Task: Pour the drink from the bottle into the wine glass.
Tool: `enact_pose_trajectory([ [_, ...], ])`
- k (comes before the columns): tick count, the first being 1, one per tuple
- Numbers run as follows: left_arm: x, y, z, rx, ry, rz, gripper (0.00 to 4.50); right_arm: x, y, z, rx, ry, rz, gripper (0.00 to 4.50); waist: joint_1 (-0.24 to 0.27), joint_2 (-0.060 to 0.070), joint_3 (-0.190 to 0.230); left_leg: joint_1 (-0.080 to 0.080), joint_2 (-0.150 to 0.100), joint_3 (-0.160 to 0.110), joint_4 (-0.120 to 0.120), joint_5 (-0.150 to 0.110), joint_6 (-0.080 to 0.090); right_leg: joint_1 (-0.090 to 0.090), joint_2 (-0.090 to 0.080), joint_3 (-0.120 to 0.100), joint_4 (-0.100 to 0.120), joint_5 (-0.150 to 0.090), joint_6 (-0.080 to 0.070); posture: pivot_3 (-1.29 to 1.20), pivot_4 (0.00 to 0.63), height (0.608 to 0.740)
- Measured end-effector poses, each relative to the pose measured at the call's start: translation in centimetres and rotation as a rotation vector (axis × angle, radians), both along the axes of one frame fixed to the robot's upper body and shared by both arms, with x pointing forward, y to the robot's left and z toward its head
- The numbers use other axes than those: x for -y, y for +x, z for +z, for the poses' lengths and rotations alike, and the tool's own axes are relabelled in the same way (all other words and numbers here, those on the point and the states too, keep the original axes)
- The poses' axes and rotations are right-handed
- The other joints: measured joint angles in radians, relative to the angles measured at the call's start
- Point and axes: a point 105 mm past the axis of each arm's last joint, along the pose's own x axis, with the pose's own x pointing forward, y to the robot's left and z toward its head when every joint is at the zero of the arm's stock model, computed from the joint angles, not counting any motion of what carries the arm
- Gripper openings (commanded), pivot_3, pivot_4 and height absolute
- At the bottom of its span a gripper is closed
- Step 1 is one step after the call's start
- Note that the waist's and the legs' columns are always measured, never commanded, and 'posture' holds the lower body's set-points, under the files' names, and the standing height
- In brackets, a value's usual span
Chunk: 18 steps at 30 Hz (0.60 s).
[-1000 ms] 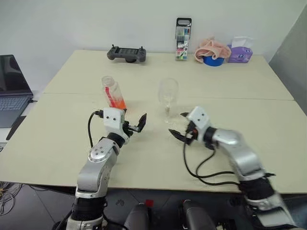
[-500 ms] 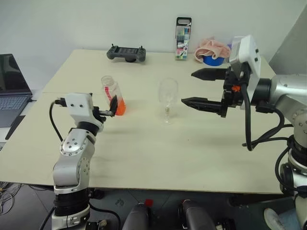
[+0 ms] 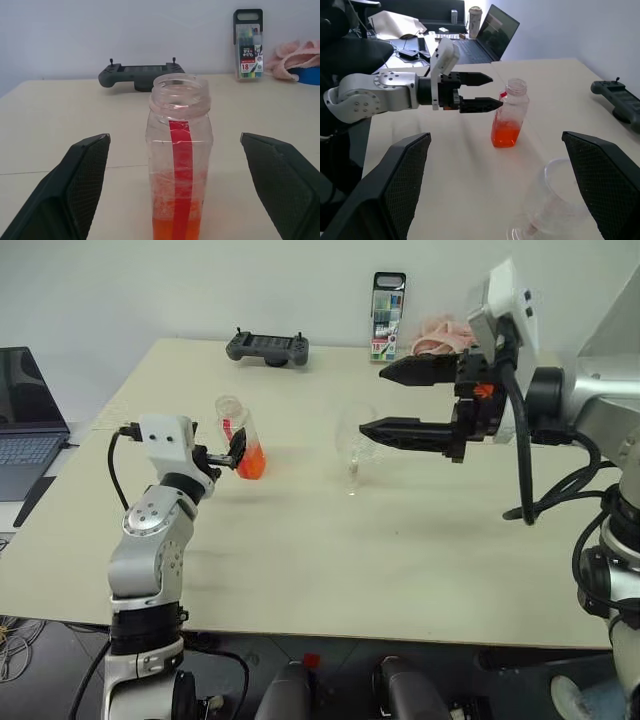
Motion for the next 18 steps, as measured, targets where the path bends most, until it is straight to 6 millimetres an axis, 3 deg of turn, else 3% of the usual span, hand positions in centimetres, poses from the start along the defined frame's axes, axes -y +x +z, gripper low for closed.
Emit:
enact_pose_trajectory([
  [11,1.1,2.9,-1.6,-0.052,0.009,-0.055,4.50,-1.0,-1.0,2.5,0.018,0.063,0.027,4.47,-0.001,0.000,0.000,-0.001,0.000,-0.001,0.000,0.000,0.000,-0.001,-0.001,0.000,0.000,0.000,0.000,0.00,0.150,0.740],
  [18,2.4,5.4,-0.4,0.004,0.017,-0.066,4.50,-0.6,-0.7,2.4,0.022,0.054,-0.008,4.47,0.000,0.000,0.000,-0.002,-0.001,0.000,0.000,0.000,0.000,-0.001,-0.001,0.001,0.000,0.000,0.000,0.00,0.150,0.740],
])
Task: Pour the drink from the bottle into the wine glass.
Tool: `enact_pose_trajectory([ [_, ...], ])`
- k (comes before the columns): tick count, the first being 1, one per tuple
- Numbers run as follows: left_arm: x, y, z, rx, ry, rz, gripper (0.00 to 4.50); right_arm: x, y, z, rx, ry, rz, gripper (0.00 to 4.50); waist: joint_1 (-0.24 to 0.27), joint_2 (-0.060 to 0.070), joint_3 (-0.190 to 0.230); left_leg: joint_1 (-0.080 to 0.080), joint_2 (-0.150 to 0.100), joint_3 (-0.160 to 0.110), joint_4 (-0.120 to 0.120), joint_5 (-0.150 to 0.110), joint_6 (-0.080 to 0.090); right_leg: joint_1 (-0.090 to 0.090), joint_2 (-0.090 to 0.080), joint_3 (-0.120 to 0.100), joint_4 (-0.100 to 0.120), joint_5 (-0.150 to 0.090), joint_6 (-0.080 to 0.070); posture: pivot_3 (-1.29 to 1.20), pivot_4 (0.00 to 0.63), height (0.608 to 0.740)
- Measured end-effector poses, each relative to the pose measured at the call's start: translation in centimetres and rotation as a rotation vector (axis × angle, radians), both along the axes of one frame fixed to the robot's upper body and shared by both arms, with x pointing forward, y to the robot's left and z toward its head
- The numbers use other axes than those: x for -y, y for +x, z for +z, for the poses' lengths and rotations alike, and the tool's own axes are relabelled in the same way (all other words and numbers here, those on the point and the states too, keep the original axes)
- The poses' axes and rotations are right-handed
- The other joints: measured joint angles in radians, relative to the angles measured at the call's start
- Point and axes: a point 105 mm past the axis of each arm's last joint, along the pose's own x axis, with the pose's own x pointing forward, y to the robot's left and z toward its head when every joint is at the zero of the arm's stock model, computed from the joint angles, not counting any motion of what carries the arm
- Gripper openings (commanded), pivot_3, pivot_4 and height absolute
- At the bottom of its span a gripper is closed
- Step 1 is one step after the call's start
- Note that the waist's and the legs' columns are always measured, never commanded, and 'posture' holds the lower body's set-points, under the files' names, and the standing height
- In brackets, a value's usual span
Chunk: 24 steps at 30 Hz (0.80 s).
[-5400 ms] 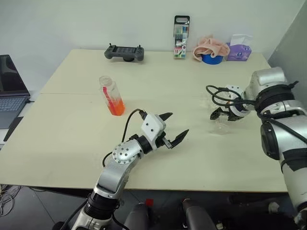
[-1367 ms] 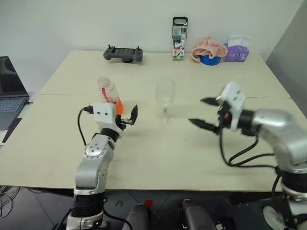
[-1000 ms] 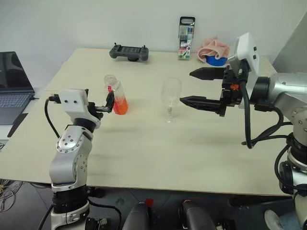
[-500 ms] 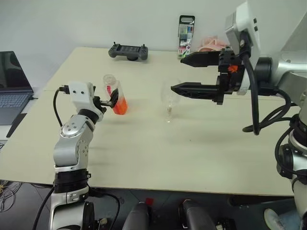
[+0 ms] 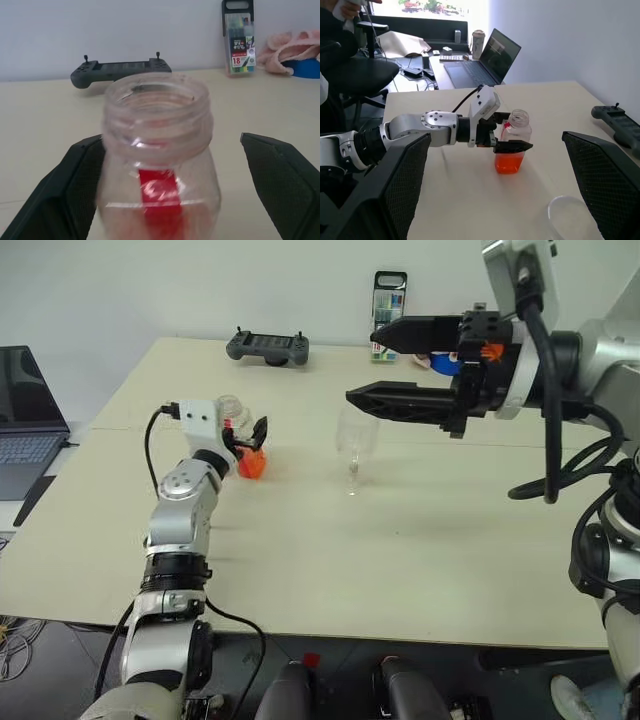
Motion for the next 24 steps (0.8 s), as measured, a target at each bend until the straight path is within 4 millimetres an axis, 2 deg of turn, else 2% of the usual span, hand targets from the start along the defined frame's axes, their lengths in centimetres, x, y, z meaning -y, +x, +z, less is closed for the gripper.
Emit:
enact_pose_trajectory([
  [8,-0.39,0.98,-0.34,0.001,0.008,0.030,4.50,0.45,0.52,-0.74,-0.020,-0.007,-0.035,4.47,-0.003,0.000,0.000,-0.001,0.001,0.001,-0.001,0.000,0.000,-0.002,0.000,0.000,0.001,0.000,0.000,0.00,0.150,0.740],
  [19,-0.45,0.92,-0.68,0.000,0.007,0.033,4.50,0.53,0.66,-0.70,-0.018,-0.004,-0.048,4.47,-0.003,0.000,0.000,-0.001,0.001,0.001,0.000,0.000,0.000,-0.003,0.000,0.000,0.001,0.000,0.000,0.00,0.150,0.740],
  [24,-0.28,0.60,-0.03,0.026,0.008,0.025,4.50,0.58,0.74,-0.68,-0.017,-0.003,-0.056,4.47,-0.002,0.000,0.000,-0.001,0.001,0.001,0.000,0.000,0.000,-0.003,0.000,0.001,0.001,0.000,0.000,0.00,0.150,0.740],
])
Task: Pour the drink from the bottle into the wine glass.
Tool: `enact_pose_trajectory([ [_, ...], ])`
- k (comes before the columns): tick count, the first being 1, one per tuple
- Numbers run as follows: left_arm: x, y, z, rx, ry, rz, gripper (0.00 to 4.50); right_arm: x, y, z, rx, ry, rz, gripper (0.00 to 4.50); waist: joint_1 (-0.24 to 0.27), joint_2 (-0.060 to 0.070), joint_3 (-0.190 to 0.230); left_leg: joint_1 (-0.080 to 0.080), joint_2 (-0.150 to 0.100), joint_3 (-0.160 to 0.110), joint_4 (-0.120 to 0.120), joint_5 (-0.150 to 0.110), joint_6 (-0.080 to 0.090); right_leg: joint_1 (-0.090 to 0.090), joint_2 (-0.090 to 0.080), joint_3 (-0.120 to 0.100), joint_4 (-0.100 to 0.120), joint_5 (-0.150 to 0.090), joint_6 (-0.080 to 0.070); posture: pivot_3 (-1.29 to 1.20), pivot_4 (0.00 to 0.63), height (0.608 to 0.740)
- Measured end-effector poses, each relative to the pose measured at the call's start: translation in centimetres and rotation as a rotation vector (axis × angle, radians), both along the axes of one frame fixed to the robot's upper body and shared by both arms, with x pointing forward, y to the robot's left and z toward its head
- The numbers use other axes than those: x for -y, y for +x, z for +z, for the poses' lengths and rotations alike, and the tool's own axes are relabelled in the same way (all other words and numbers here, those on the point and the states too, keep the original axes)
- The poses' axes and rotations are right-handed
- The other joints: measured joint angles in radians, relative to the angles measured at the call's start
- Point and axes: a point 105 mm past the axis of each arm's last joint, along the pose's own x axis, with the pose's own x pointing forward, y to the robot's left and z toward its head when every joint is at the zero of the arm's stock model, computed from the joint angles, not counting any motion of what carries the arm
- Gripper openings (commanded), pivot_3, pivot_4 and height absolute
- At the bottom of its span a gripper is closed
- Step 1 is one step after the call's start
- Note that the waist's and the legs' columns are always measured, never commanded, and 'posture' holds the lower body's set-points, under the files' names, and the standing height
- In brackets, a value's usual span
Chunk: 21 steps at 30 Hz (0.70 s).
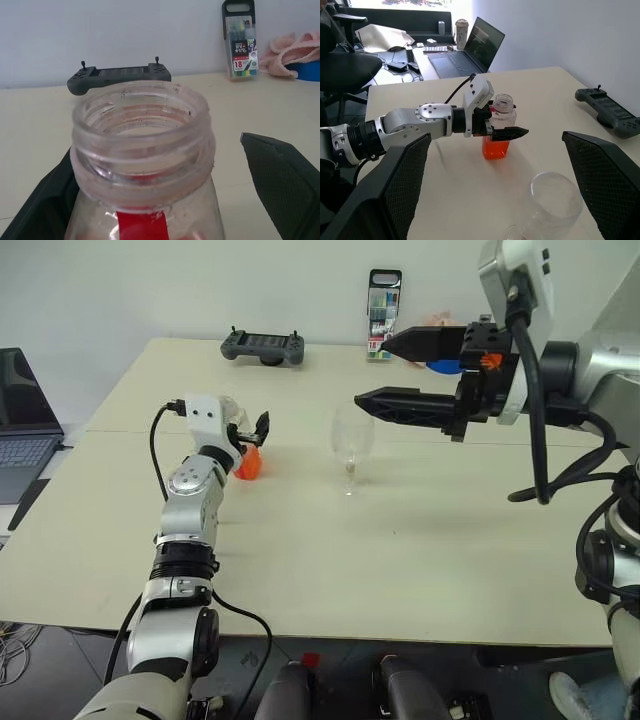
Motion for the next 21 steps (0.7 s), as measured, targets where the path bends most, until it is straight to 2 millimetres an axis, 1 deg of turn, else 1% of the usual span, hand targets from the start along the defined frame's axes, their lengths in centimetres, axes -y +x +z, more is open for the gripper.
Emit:
enact_pose_trajectory([
  [3,0.0,-0.1,0.1,0.006,-0.003,0.000,3.96,0.0,0.0,0.0,0.000,0.000,0.000,4.50,0.000,0.000,0.000,0.000,0.000,0.000,0.000,0.000,0.000,0.000,0.000,0.000,0.000,0.000,0.000,0.00,0.150,0.740],
  [8,-0.2,-0.1,-0.1,-0.008,-0.015,0.007,2.31,0.0,0.0,0.0,0.000,0.000,-0.001,4.50,0.000,0.000,0.000,0.000,0.000,0.000,0.000,0.000,0.000,0.000,0.000,0.000,0.000,0.000,0.000,0.00,0.150,0.740],
  [9,-0.3,-0.1,-0.1,-0.009,-0.020,0.008,2.15,0.0,0.0,0.0,0.000,-0.001,-0.001,4.50,0.000,0.000,0.000,0.000,0.000,0.000,0.000,0.000,0.000,0.000,0.000,0.000,0.000,0.000,0.000,0.00,0.150,0.740],
  [16,-0.5,-0.3,-0.3,-0.005,-0.040,0.014,2.15,0.0,0.0,0.0,0.007,-0.005,-0.004,4.50,0.000,0.000,0.000,0.000,0.000,0.000,0.000,0.000,0.000,0.000,0.000,0.000,0.001,0.000,0.000,0.00,0.150,0.740],
  [19,0.1,0.1,0.0,-0.006,-0.036,-0.009,2.15,0.8,0.3,-0.1,0.065,-0.071,-0.081,4.50,0.001,0.000,0.000,0.000,0.000,0.000,0.000,0.000,0.000,0.000,0.000,0.000,0.000,0.000,0.000,0.00,0.150,0.740],
  [21,1.1,0.8,1.0,0.023,0.017,-0.032,2.15,1.5,1.0,0.6,0.135,-0.083,-0.154,4.50,0.007,0.000,0.000,-0.001,-0.002,0.000,0.001,0.000,0.000,0.000,0.000,-0.002,0.000,0.000,0.000,0.00,0.150,0.740],
])
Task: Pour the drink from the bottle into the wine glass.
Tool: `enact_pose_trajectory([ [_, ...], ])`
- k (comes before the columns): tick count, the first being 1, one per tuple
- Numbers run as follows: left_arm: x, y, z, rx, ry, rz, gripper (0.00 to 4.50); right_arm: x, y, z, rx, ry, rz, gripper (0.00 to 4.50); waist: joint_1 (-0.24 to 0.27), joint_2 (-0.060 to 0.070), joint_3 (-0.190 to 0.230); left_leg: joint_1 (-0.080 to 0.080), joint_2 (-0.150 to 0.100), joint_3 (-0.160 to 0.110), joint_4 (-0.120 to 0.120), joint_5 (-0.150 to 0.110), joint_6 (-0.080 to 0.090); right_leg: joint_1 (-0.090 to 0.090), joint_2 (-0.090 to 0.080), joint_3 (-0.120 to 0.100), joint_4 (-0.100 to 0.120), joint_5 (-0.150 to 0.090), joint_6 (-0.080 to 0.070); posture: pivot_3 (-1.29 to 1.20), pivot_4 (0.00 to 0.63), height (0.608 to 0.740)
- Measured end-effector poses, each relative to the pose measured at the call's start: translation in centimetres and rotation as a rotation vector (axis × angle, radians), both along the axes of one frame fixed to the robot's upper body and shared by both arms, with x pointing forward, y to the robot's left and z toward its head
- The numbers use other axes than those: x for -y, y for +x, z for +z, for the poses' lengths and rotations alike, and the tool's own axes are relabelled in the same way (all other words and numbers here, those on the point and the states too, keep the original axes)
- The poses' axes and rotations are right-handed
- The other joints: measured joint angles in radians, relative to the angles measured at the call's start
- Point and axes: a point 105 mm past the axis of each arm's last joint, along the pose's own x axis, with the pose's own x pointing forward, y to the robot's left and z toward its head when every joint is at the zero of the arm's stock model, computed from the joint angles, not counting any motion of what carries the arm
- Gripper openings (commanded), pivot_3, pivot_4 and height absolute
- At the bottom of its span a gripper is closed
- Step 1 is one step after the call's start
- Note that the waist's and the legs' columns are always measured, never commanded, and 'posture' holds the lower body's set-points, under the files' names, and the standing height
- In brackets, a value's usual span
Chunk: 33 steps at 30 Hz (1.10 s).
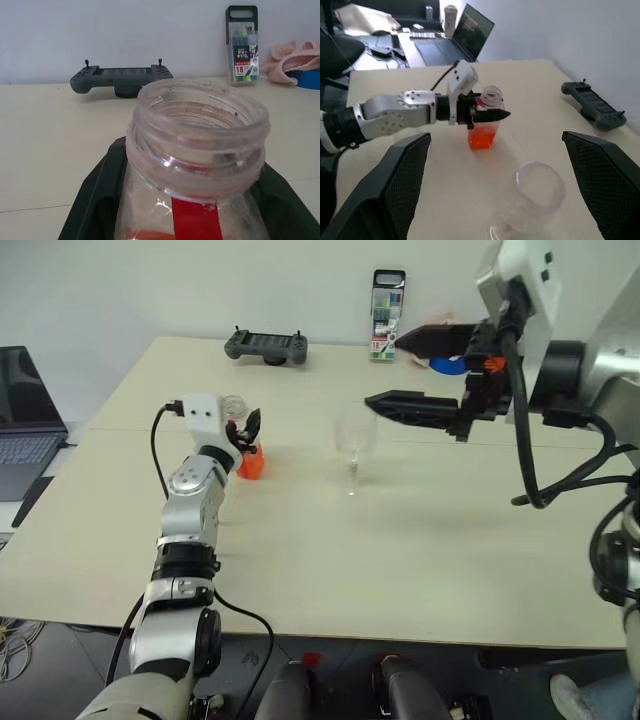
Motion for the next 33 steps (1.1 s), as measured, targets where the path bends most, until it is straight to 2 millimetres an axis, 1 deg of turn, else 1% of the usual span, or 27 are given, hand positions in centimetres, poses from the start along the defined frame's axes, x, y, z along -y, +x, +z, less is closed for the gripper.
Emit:
enact_pose_trajectory([
  [1,0.8,0.4,1.1,0.039,0.042,-0.015,2.15,0.3,0.3,0.5,0.035,0.013,-0.029,4.50,0.002,0.000,0.000,0.000,0.000,0.001,0.000,0.000,0.000,0.000,0.000,0.000,0.000,0.000,0.000,0.00,0.150,0.740],
  [2,1.7,0.7,2.4,0.085,0.082,-0.033,2.15,0.6,0.5,0.6,0.055,0.030,-0.050,4.50,0.005,-0.001,0.000,-0.001,0.000,0.002,0.000,0.000,0.000,0.000,0.000,0.000,0.000,0.000,0.000,0.00,0.150,0.740],
  [3,3.3,0.9,4.3,0.152,0.137,-0.066,2.15,1.5,0.5,-0.1,0.091,0.082,-0.074,4.50,0.012,-0.009,-0.005,-0.001,0.001,0.002,0.000,0.000,0.000,0.001,0.000,-0.001,-0.002,0.000,0.001,0.00,0.150,0.740],
  [4,4.4,0.9,6.0,0.222,0.193,-0.092,2.15,2.1,0.5,-1.7,0.092,0.118,-0.100,4.50,0.018,-0.016,-0.009,0.000,0.003,0.000,-0.001,0.000,0.000,0.003,0.001,-0.001,-0.005,0.000,0.001,0.00,0.150,0.740],
  [5,5.3,0.6,7.7,0.294,0.257,-0.113,2.15,2.4,0.6,-4.3,0.052,0.131,-0.124,4.50,0.020,-0.018,-0.010,0.000,0.003,0.001,-0.001,-0.001,-0.001,0.004,0.001,-0.001,-0.006,0.000,0.001,0.00,0.150,0.740],
  [6,5.8,0.4,8.8,0.351,0.314,-0.125,2.15,2.6,0.8,-6.6,0.001,0.152,-0.150,4.50,0.019,-0.015,-0.009,-0.001,0.002,0.003,-0.001,-0.001,-0.001,0.002,0.000,0.002,-0.004,0.000,0.001,0.00,0.150,0.740],
  [7,6.1,0.3,9.3,0.382,0.349,-0.132,2.15,2.8,0.9,-7.9,-0.024,0.162,-0.172,4.50,0.019,-0.011,-0.007,-0.001,-0.001,0.007,-0.001,-0.001,-0.001,-0.002,-0.002,0.006,-0.002,0.000,0.002,0.00,0.150,0.740],
  [8,6.4,0.4,9.4,0.398,0.375,-0.141,2.15,3.0,0.7,-8.7,-0.021,0.157,-0.192,4.50,0.017,-0.007,-0.007,-0.004,-0.004,0.011,0.000,-0.001,0.000,-0.007,-0.002,0.010,0.001,-0.001,0.002,0.00,0.150,0.740],
  [9,6.9,0.5,9.1,0.401,0.408,-0.158,2.15,3.2,0.2,-9.0,0.015,0.149,-0.215,4.50,0.014,-0.007,-0.007,-0.004,-0.004,0.011,0.000,0.000,0.000,-0.007,-0.002,0.010,0.001,-0.001,0.002,0.00,0.150,0.740],
  [11,7.4,0.7,7.8,0.389,0.481,-0.181,2.15,2.8,-1.0,-9.8,0.070,0.156,-0.227,4.50,0.009,-0.008,-0.007,-0.004,0.000,0.010,0.000,-0.001,0.000,-0.007,-0.001,0.008,0.001,-0.001,0.002,0.00,0.150,0.740],
  [13,7.9,0.8,6.6,0.384,0.569,-0.208,2.15,2.1,-1.5,-12.3,-0.006,0.178,-0.237,4.50,0.007,-0.009,-0.007,-0.004,0.002,0.010,0.000,-0.001,0.000,-0.007,0.001,0.006,0.002,0.000,0.002,0.00,0.150,0.740],
  [14,8.2,0.7,6.5,0.394,0.607,-0.219,2.15,1.9,-1.5,-13.6,-0.052,0.190,-0.252,4.50,0.007,-0.009,-0.006,-0.004,0.002,0.011,0.000,0.000,0.000,-0.007,0.002,0.005,0.004,0.000,0.002,0.00,0.150,0.740],
  [15,8.4,0.6,6.5,0.411,0.649,-0.230,2.15,1.7,-1.5,-14.4,-0.082,0.213,-0.266,4.50,0.007,-0.009,-0.006,-0.004,0.002,0.010,0.001,0.000,0.000,-0.008,0.002,0.005,0.007,0.000,0.002,0.00,0.150,0.740],
  [16,8.7,0.5,6.8,0.434,0.679,-0.238,2.15,1.5,-1.5,-14.8,-0.095,0.242,-0.278,4.50,0.007,-0.009,-0.006,-0.003,0.002,0.011,0.001,0.000,0.000,-0.008,0.003,0.005,0.009,0.000,0.002,0.00,0.150,0.740],
  [20,10.2,-0.2,8.5,0.547,0.778,-0.264,2.15,1.2,-1.3,-15.6,-0.106,0.317,-0.309,4.50,0.004,-0.009,-0.006,0.002,0.000,0.011,0.002,0.000,0.001,-0.004,0.005,0.006,0.011,-0.001,0.003,0.00,0.150,0.740],
  [22,10.7,-0.4,8.7,0.580,0.824,-0.274,2.15,1.2,-1.3,-16.1,-0.117,0.348,-0.322,4.50,-0.001,-0.009,-0.006,0.003,0.000,0.011,0.002,0.000,0.001,-0.004,0.005,0.006,0.012,-0.001,0.003,0.00,0.150,0.740],
  [25,11.3,-0.6,8.0,0.600,0.913,-0.299,2.15,1.6,-1.0,-16.6,-0.106,0.345,-0.348,4.50,-0.005,-0.009,-0.006,0.003,0.000,0.011,0.002,0.000,0.001,-0.004,0.005,0.006,0.013,-0.001,0.003,0.00,0.150,0.740],
  [27,11.4,-0.5,7.0,0.593,0.972,-0.315,2.15,1.8,-0.9,-16.9,-0.106,0.344,-0.355,4.50,-0.008,-0.009,-0.006,0.002,0.000,0.011,0.002,0.000,0.001,-0.005,0.005,0.006,0.013,-0.001,0.003,0.00,0.150,0.740],
  [30,11.3,-0.5,6.3,0.600,1.056,-0.321,2.15,1.8,-0.8,-16.9,-0.094,0.345,-0.354,4.50,-0.009,-0.009,-0.006,0.002,0.000,0.011,0.002,0.000,0.001,-0.005,0.005,0.005,0.014,-0.001,0.003,0.00,0.150,0.740],
  [33,11.2,-0.5,6.7,0.629,1.099,-0.305,2.15,1.9,-0.6,-17.0,-0.097,0.343,-0.353,4.50,-0.009,-0.009,-0.006,0.002,0.000,0.011,0.002,0.000,0.001,-0.005,0.005,0.005,0.014,-0.001,0.003,0.00,0.150,0.740],
])
